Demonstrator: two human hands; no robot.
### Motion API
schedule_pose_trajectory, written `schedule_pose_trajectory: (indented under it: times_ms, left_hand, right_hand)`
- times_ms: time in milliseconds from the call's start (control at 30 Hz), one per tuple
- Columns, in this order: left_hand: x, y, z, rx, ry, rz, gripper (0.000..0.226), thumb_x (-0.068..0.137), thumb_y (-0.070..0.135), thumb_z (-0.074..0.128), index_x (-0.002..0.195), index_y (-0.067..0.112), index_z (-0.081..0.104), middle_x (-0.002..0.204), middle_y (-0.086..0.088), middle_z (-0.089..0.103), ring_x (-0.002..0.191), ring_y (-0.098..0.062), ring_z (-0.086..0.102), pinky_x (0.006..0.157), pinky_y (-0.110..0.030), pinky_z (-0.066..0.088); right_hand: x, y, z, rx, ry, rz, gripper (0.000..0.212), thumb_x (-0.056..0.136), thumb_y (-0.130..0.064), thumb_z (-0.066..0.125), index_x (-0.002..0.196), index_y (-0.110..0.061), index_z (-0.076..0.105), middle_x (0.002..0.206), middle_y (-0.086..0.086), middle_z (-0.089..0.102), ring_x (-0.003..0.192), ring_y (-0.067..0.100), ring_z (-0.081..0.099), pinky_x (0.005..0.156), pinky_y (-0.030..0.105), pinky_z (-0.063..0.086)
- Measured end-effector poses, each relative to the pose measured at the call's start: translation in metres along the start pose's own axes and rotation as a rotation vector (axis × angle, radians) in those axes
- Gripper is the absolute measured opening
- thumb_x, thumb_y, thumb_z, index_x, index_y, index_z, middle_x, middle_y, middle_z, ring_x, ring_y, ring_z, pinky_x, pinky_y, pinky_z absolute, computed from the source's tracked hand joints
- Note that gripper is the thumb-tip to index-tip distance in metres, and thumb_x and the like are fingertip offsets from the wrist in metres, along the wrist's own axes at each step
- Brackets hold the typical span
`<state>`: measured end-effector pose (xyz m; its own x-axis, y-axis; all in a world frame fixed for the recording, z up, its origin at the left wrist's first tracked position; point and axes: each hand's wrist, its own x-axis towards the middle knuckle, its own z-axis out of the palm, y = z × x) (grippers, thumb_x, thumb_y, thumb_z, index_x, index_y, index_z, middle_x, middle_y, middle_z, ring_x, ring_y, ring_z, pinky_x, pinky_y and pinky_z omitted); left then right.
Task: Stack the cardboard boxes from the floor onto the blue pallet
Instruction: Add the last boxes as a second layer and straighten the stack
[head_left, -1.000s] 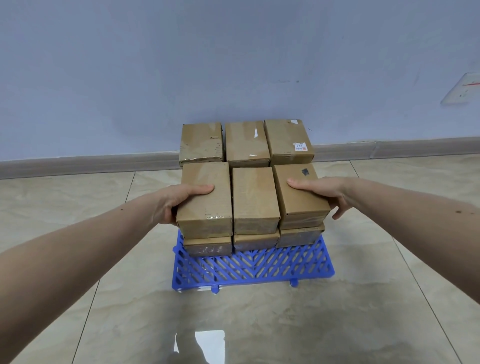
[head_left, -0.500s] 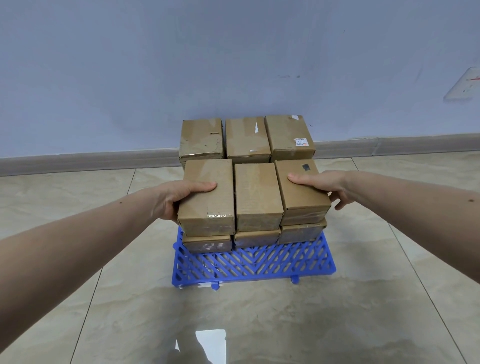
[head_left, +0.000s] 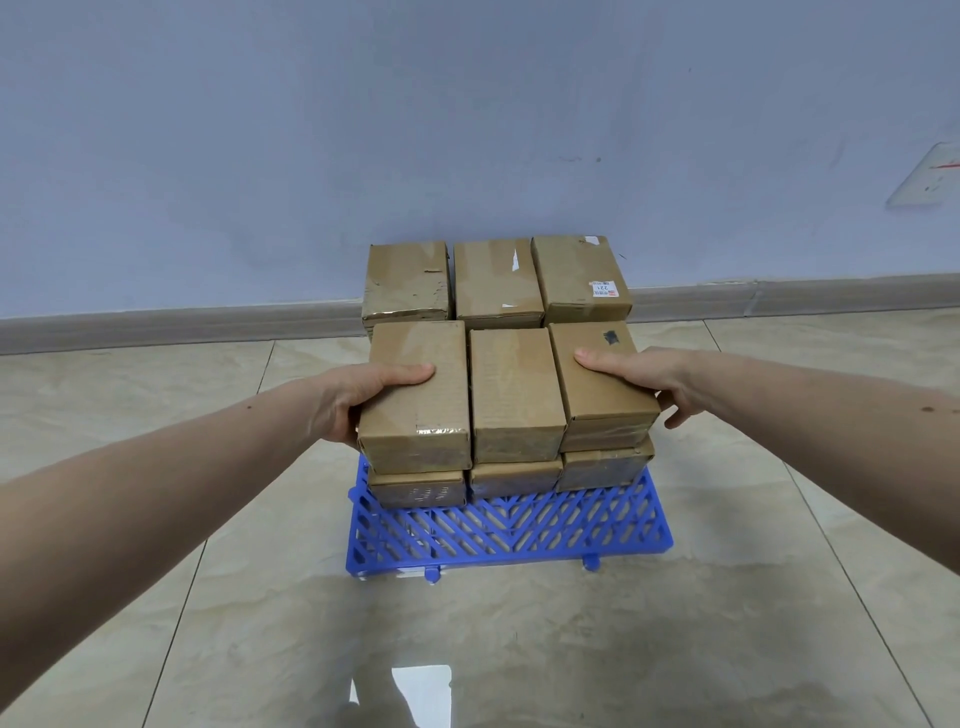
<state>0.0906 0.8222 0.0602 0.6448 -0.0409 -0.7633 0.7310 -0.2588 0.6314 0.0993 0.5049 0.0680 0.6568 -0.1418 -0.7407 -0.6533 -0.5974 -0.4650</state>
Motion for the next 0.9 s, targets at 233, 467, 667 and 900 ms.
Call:
schedule_pose_trajectory:
  times_ms: [233, 467, 667, 900]
  left_hand:
    - [-0.001, -0.001, 0.0, -0.026, 0.009, -0.008, 0.082, 0.049, 0.042, 0.088, 0.118, 0.011, 0.057, 0.112, -0.014, 0.068, 0.101, -0.031, 0.066, 0.087, -0.051, 0.053]
    - [-0.002, 0.0, -0.001, -0.014, 0.02, -0.004, 0.082, 0.049, 0.041, 0.088, 0.119, 0.011, 0.057, 0.113, -0.014, 0.068, 0.103, -0.032, 0.065, 0.089, -0.052, 0.052]
    - [0.0, 0.003, -0.005, -0.027, 0.056, 0.023, 0.104, 0.03, 0.044, 0.097, 0.121, 0.011, 0.057, 0.114, -0.013, 0.068, 0.104, -0.032, 0.065, 0.093, -0.053, 0.05]
    - [0.002, 0.012, -0.01, -0.057, 0.159, 0.128, 0.13, 0.026, 0.068, 0.088, 0.136, 0.012, 0.045, 0.132, -0.01, 0.054, 0.12, -0.03, 0.053, 0.1, -0.053, 0.045]
  right_hand:
    - [0.002, 0.0, 0.004, 0.02, 0.029, 0.027, 0.113, 0.058, -0.086, 0.06, 0.143, -0.015, 0.039, 0.136, 0.013, 0.052, 0.126, 0.034, 0.049, 0.108, 0.059, 0.035]
    - [0.007, 0.002, 0.004, -0.005, 0.036, 0.03, 0.114, 0.057, -0.089, 0.057, 0.142, -0.016, 0.041, 0.133, 0.012, 0.054, 0.124, 0.034, 0.05, 0.107, 0.058, 0.035]
    - [0.009, 0.0, 0.004, 0.031, 0.078, -0.021, 0.112, 0.064, -0.084, 0.059, 0.147, -0.014, 0.034, 0.145, 0.014, 0.046, 0.132, 0.036, 0.045, 0.107, 0.054, 0.035]
    - [0.018, -0.01, -0.003, -0.047, 0.472, -0.251, 0.126, 0.049, -0.091, 0.063, 0.138, -0.005, 0.038, 0.138, 0.011, 0.048, 0.126, 0.032, 0.048, 0.099, 0.045, 0.046]
